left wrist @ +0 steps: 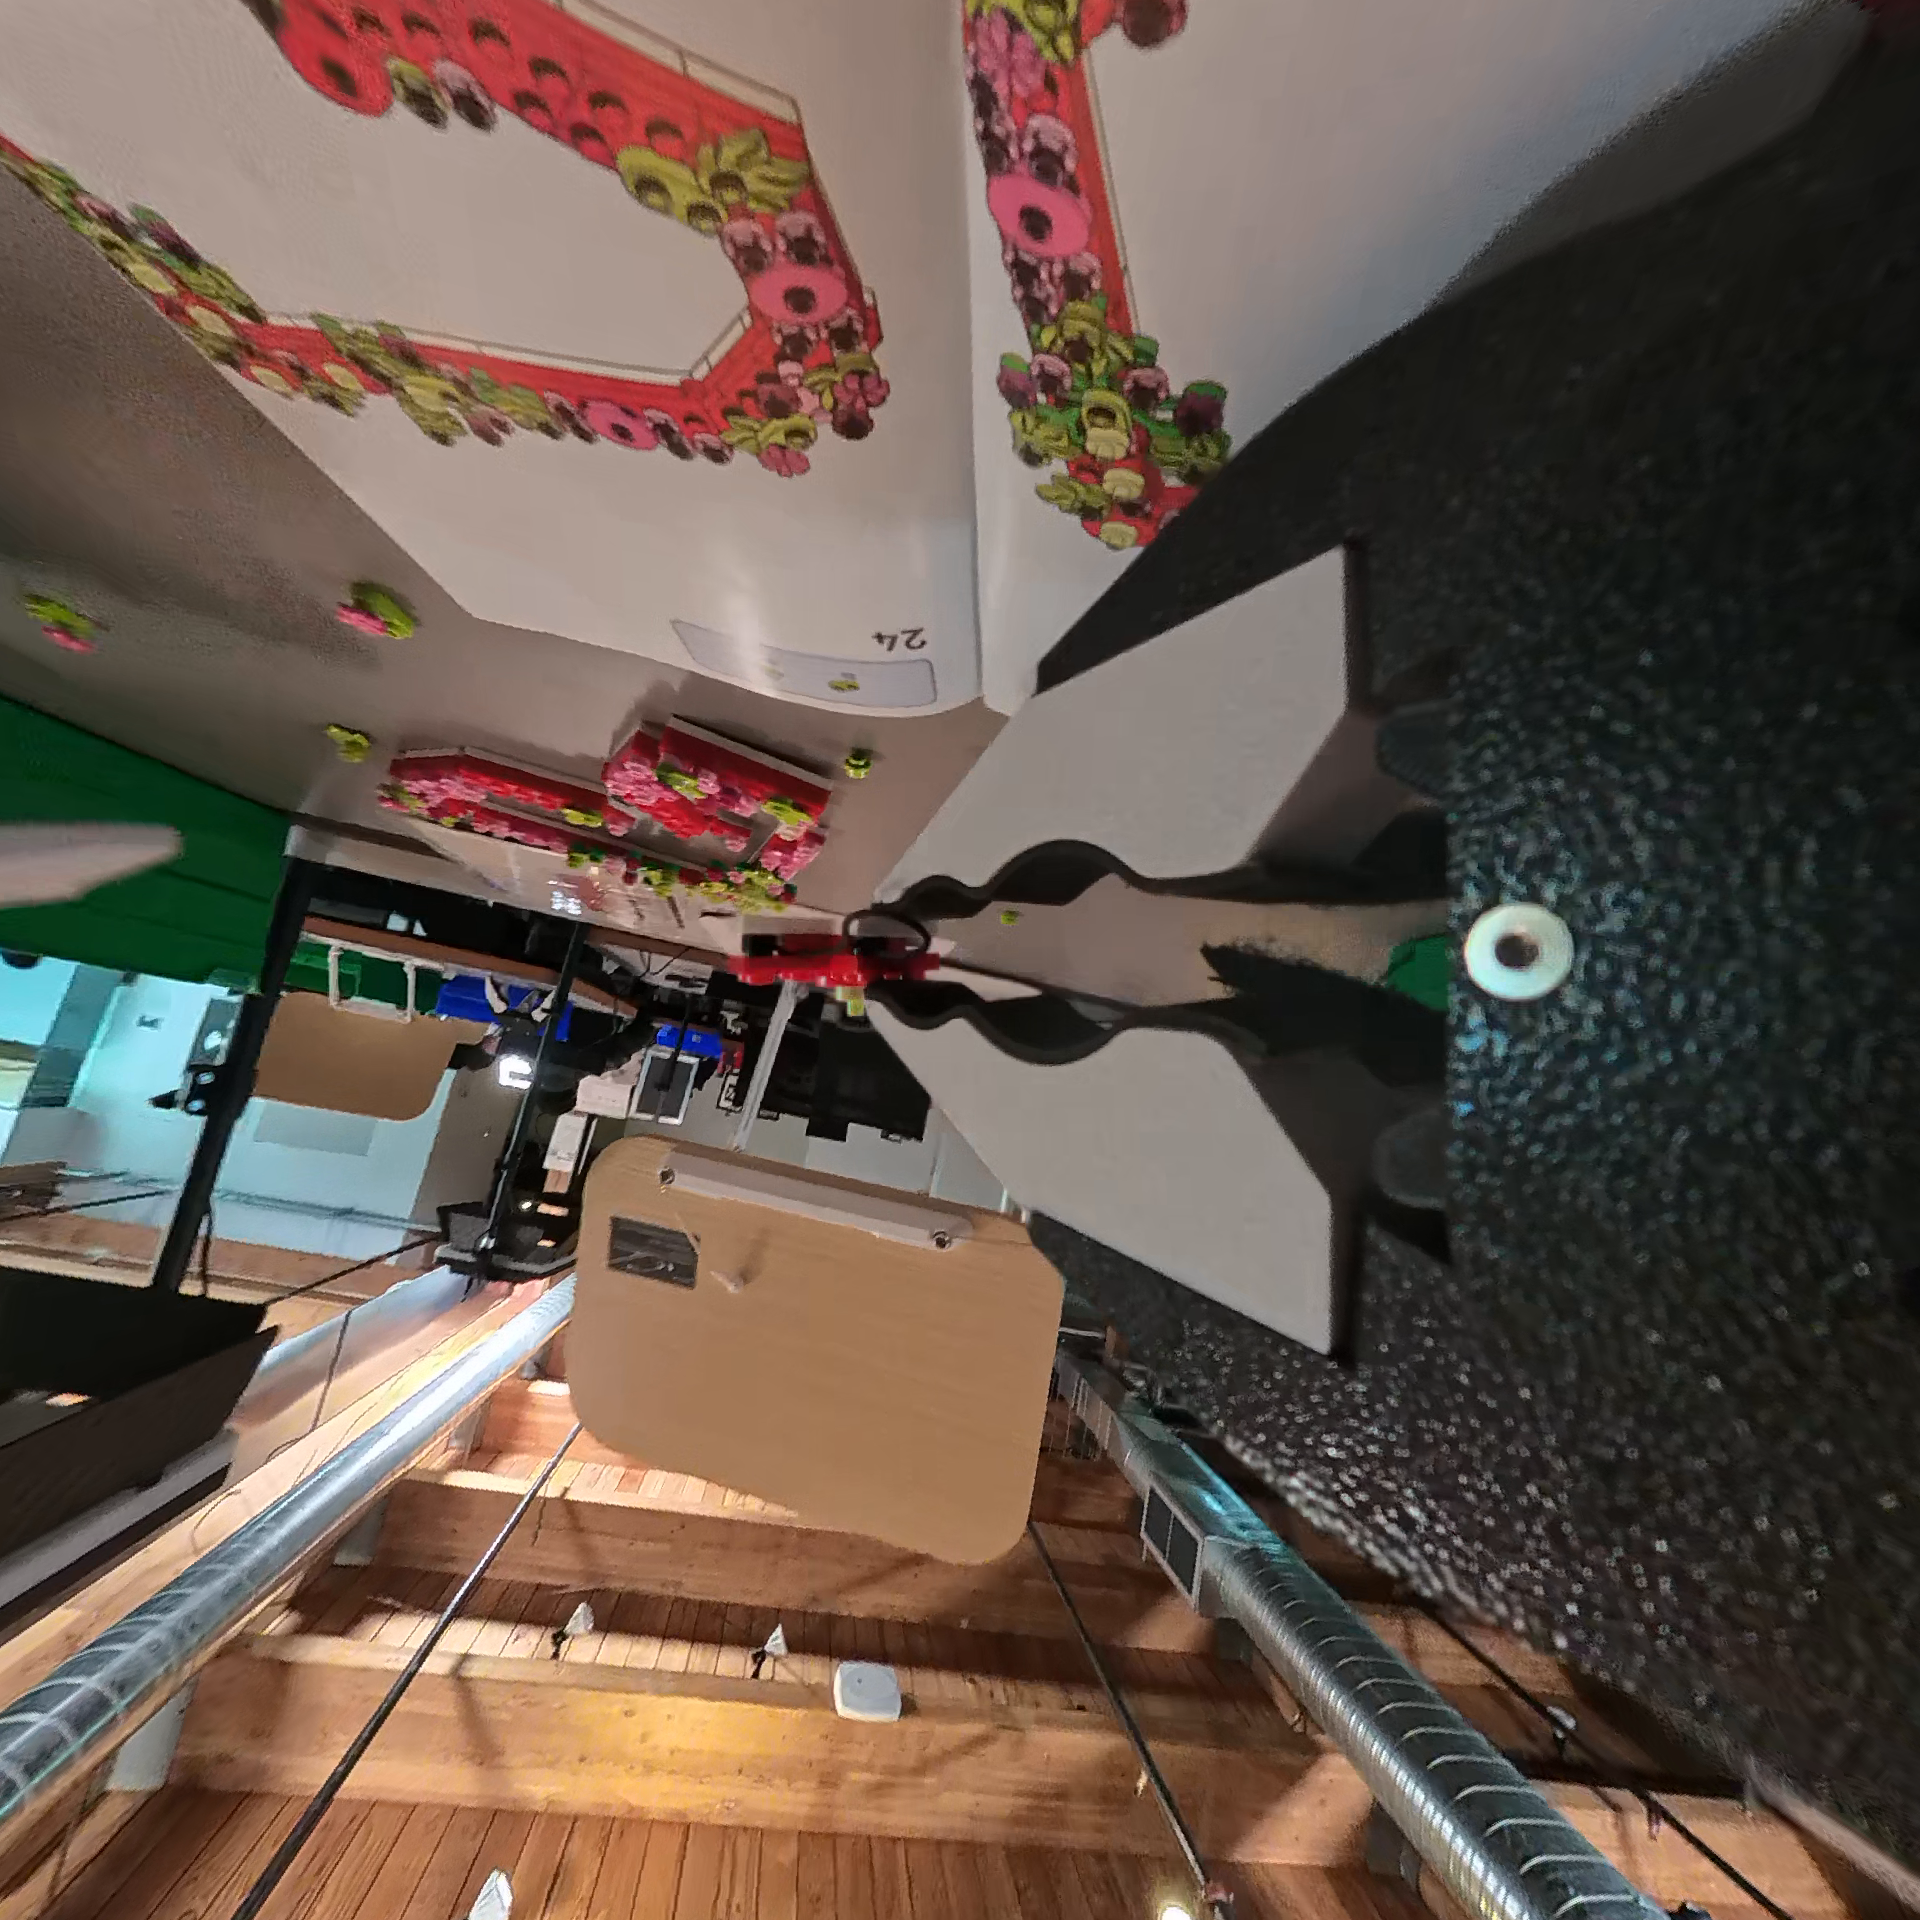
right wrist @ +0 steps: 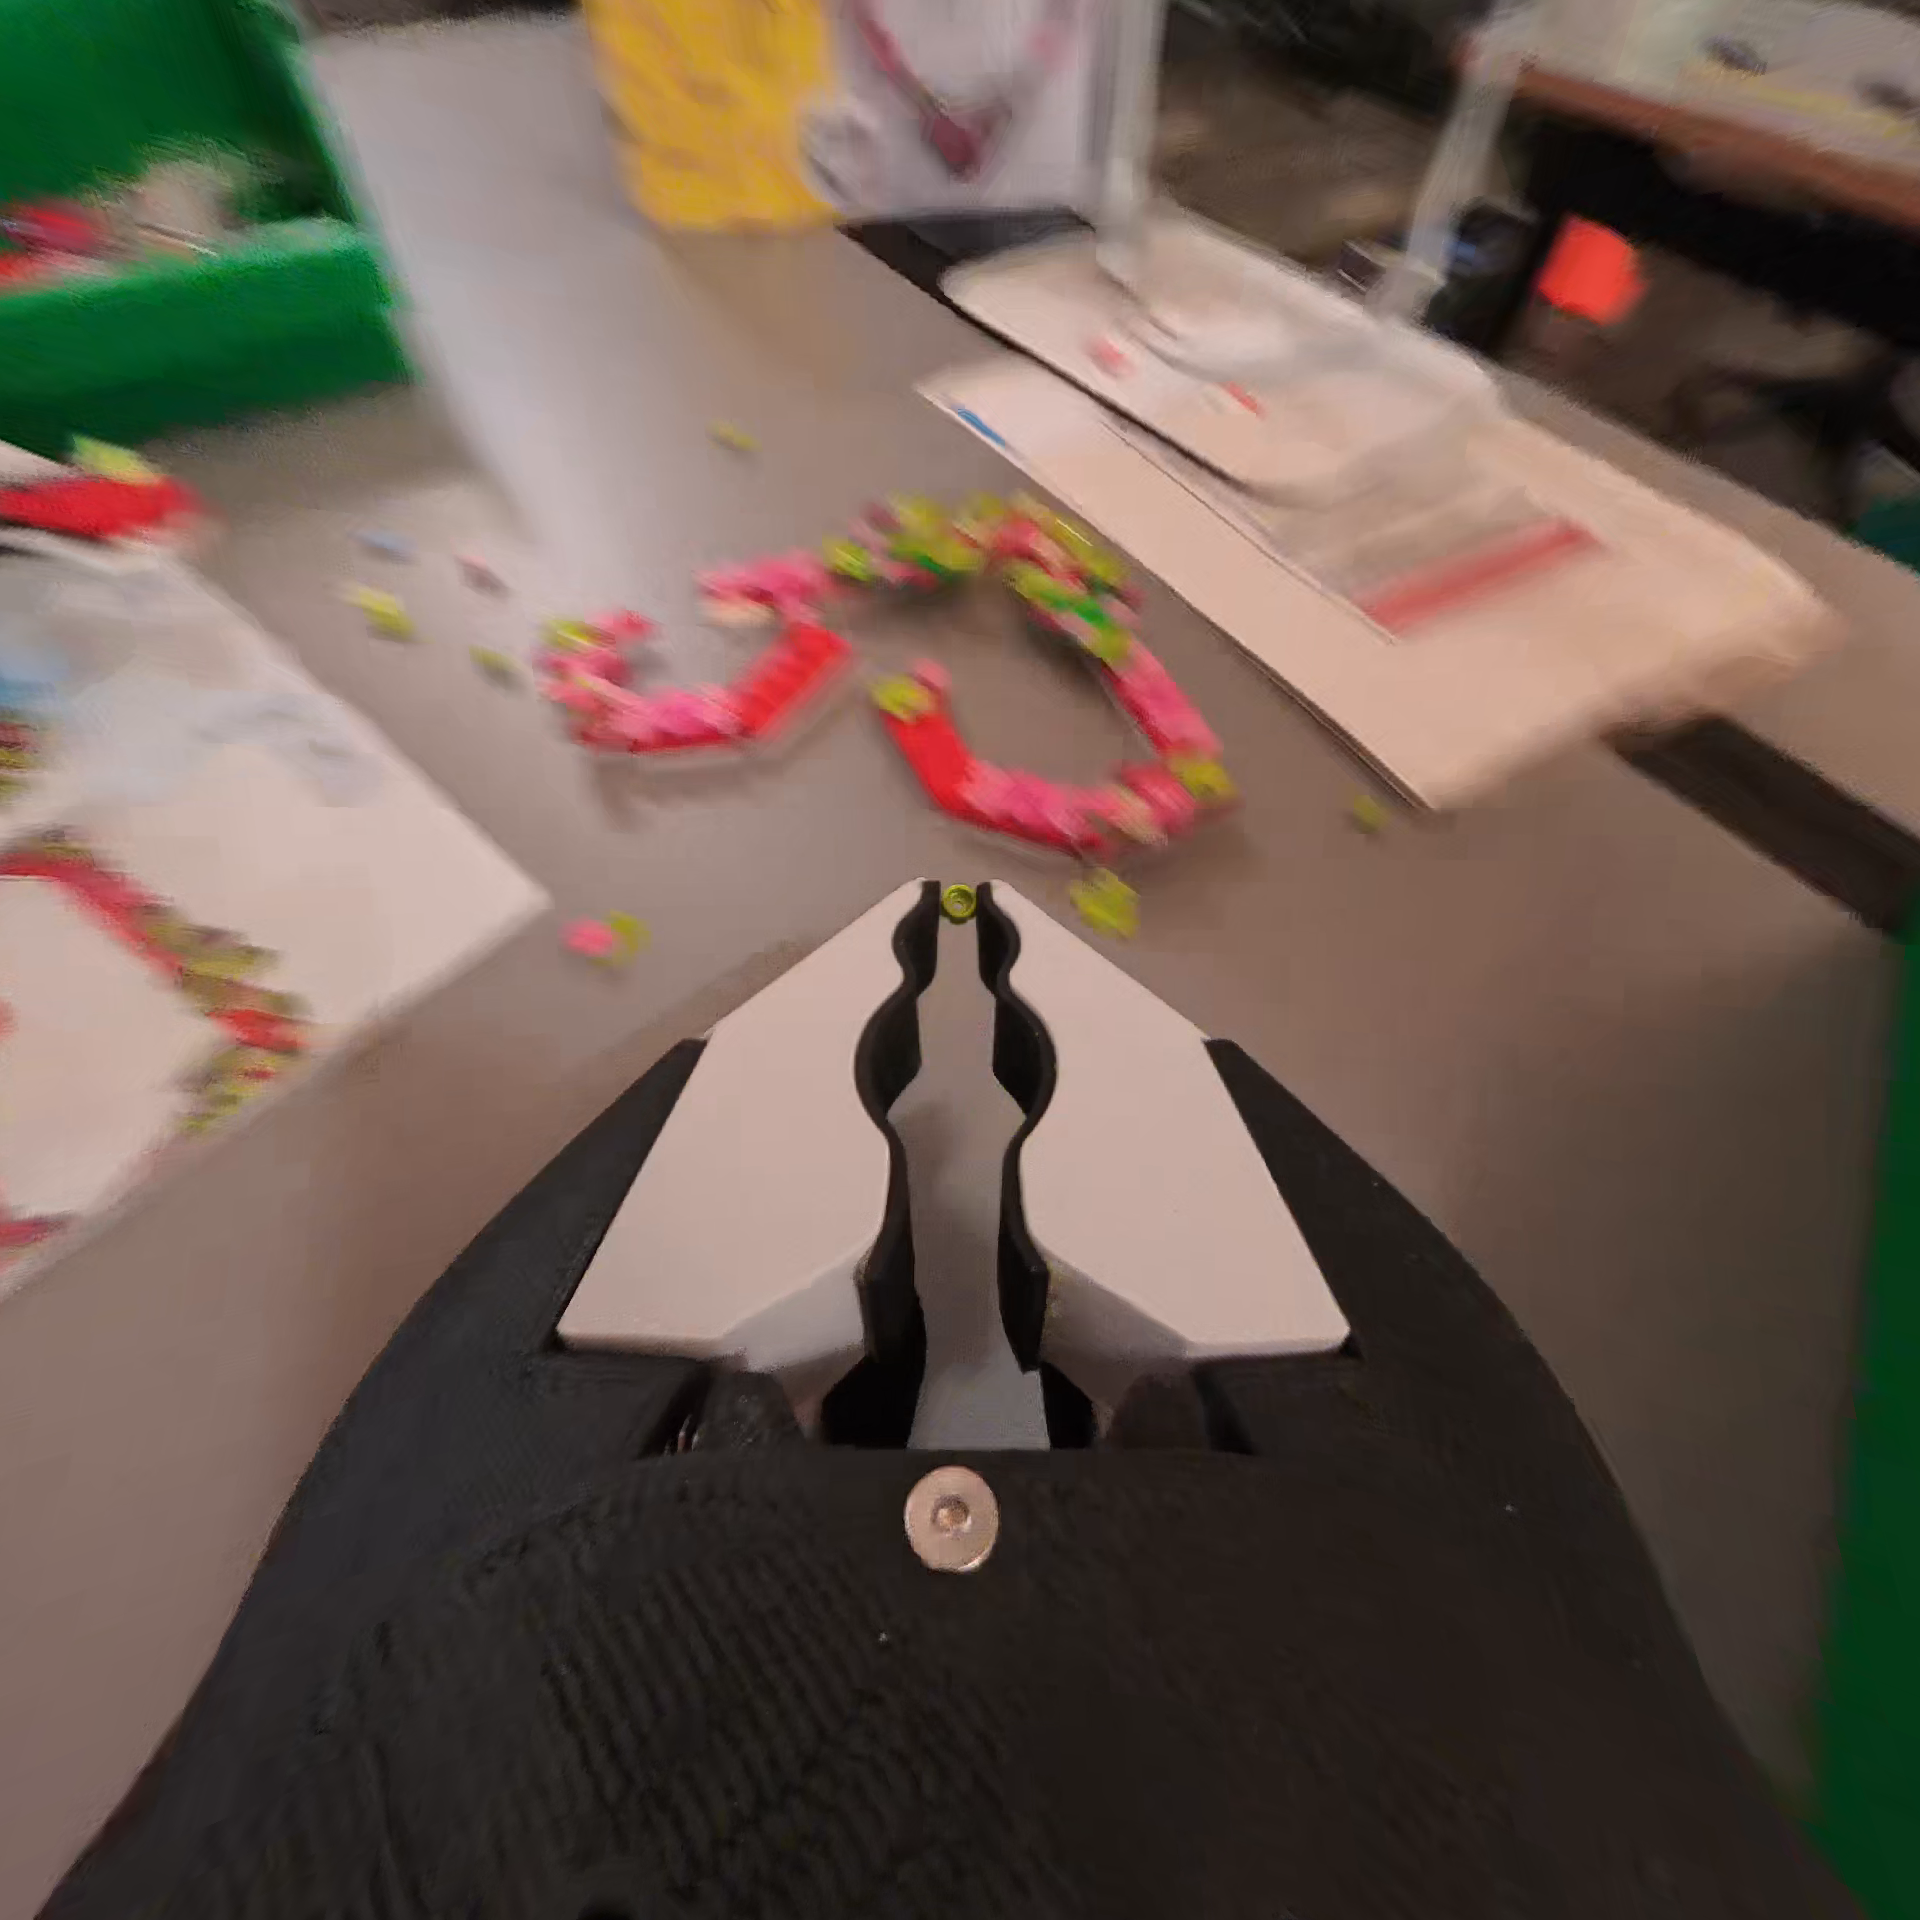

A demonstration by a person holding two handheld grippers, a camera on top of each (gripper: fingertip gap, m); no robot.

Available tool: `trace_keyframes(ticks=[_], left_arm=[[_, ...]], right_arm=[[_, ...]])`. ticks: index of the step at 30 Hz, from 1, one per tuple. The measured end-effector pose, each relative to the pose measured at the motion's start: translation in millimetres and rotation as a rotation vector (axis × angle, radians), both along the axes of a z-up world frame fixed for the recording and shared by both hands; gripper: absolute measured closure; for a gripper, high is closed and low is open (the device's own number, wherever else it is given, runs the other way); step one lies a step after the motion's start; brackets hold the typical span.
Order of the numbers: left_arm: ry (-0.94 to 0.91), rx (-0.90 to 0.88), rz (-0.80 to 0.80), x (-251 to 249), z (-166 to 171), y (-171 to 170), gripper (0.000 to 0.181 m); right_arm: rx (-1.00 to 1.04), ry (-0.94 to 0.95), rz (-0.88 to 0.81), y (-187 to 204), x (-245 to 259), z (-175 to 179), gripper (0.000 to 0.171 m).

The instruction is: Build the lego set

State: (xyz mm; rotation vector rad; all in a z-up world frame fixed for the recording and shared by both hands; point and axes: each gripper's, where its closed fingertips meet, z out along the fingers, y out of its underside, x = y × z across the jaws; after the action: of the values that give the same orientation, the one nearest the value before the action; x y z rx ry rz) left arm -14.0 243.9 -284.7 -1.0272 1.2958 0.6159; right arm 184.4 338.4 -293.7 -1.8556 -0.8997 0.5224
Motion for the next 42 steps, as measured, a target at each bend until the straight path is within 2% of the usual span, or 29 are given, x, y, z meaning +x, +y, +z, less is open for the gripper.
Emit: trace_keyframes(ticks=[1, 4, 6, 10, 16, 24, 36, 42], left_arm=[[0.002, 0.017, -0.011, 2, 2, -2, 0.172], [0.011, 0.076, -0.035, 7, 9, -8, 0.172], [0.019, 0.109, -0.045, 9, 12, -11, 0.172], [0.071, 0.155, -0.059, 14, 13, -16, 0.172], [0.087, 0.182, -0.069, 17, 14, -20, 0.172], [0.061, 0.177, -0.059, 12, 18, -18, 0.172], [-0.205, 0.157, 0.074, -46, 52, -7, 0.171], [-0.195, 0.145, 0.074, -43, 48, -5, 0.171]], right_arm=[[0.009, 0.033, 0.110, -14, -27, 13, 0.166], [0.011, 0.089, 0.403, -59, -99, 41, 0.166], [0.003, 0.065, 0.540, -82, -132, 46, 0.166], [-0.016, -0.009, 0.689, -108, -166, 45, 0.166], [-0.052, -0.087, 0.687, -109, -172, 37, 0.166], [-0.060, -0.071, 0.675, -110, -175, 37, 0.166], [0.034, 0.027, 0.625, -103, -184, 69, 0.166], [0.066, 0.049, 0.618, -101, -188, 81, 0.166]])
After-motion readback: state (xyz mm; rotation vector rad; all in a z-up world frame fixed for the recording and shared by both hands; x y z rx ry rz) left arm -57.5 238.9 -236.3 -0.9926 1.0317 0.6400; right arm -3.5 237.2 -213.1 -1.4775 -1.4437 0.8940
